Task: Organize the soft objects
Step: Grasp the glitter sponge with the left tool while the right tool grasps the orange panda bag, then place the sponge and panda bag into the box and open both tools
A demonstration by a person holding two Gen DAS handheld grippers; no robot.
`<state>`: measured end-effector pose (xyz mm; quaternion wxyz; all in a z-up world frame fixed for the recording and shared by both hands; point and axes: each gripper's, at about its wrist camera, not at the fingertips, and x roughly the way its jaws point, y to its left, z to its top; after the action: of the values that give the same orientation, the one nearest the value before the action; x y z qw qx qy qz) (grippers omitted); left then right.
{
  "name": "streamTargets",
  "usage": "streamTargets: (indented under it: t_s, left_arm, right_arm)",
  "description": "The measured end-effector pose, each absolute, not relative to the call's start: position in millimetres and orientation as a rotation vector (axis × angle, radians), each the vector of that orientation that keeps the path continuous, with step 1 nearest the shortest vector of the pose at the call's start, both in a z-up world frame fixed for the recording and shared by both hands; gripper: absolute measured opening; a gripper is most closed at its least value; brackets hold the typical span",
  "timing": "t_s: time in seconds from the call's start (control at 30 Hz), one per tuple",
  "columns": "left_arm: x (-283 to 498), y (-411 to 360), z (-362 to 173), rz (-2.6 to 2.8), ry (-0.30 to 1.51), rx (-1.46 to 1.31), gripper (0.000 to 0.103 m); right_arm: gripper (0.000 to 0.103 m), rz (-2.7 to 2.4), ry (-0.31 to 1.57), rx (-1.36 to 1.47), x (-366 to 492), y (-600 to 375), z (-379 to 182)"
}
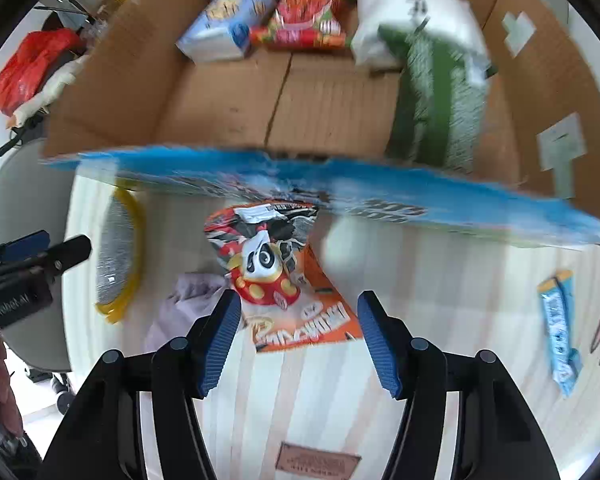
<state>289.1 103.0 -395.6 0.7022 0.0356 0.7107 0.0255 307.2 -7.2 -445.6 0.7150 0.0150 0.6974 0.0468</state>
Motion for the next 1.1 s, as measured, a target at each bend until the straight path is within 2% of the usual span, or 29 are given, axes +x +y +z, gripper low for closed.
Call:
streamTargets:
  t_s: [0.1, 0.17, 0.2, 0.23, 0.27, 0.33, 0.5, 0.77, 0.8, 0.83, 0.9, 1.0, 1.07, 1.1]
  left_arm:
    - [287.6, 99.6, -416.2, 0.038, 1.629, 0.084, 0.074]
    - [284.8, 99.4, -422.4, 0.032, 1.639, 0.067, 0.056]
    - [281.8, 100.4, -426.0, 0.029, 1.659, 0.041, 0.041]
    - [278.7, 101.0, -427.8, 0.021, 1.671, 0.014, 0.038]
    - [275.7, 101.2, -428.2, 0.012, 1.677, -0.01, 0.037]
    - [264.3, 101.0, -427.2, 0.013, 1.689, -0.045, 0.037]
    - [221.6, 88.7, -428.7, 0.004, 1.723, -0.056, 0.037]
    - [193.9, 68.6, -427.4, 0.035, 1.709, -0.035, 0.037]
    - [196.1, 65.8, -427.1, 0.038, 1.71, -0.036, 0.037]
    - [196.6, 63.8, -426.8, 0.042, 1.711, -0.042, 0.037]
    - [197.1, 61.3, -425.4, 0.048, 1.714, -0.047, 0.037]
    - [204.2, 67.4, -419.8, 0.052, 1.711, -0.052, 0.038]
    - [209.6, 78.8, -420.8, 0.058, 1.712, -0.056, 0.037]
    - [210.0, 86.1, -421.5, 0.058, 1.717, -0.057, 0.037]
  right_arm:
    - [0.063, 0.112, 1.554, 0.022, 307.7, -0.8, -456.7]
    - [0.056, 0.11, 1.552, 0.008, 307.0, 1.6, -457.1]
    - [0.042, 0.113, 1.556, 0.007, 306.0, 2.1, -456.9]
    - [0.036, 0.114, 1.56, 0.011, 304.2, 2.9, -455.7]
    - [0.033, 0.116, 1.568, 0.019, 303.2, 1.1, -454.6]
    - [0.021, 0.124, 1.589, 0.037, 297.2, -4.4, -452.2]
    - [0.016, 0.108, 1.658, 0.073, 267.1, -27.7, -449.8]
    - [0.018, 0.055, 1.755, 0.281, 225.5, -72.2, -460.5]
    - [0.028, 0.036, 1.754, 0.305, 224.7, -75.0, -463.8]
    - [0.044, 0.018, 1.749, 0.34, 226.2, -78.6, -466.3]
    - [0.063, -0.012, 1.725, 0.41, 234.9, -83.0, -468.6]
    - [0.064, -0.058, 1.708, 0.406, 239.2, -79.9, -474.4]
    - [0.055, -0.086, 1.721, 0.342, 240.5, -63.2, -479.2]
    - [0.054, -0.087, 1.715, 0.311, 240.7, -58.3, -479.4]
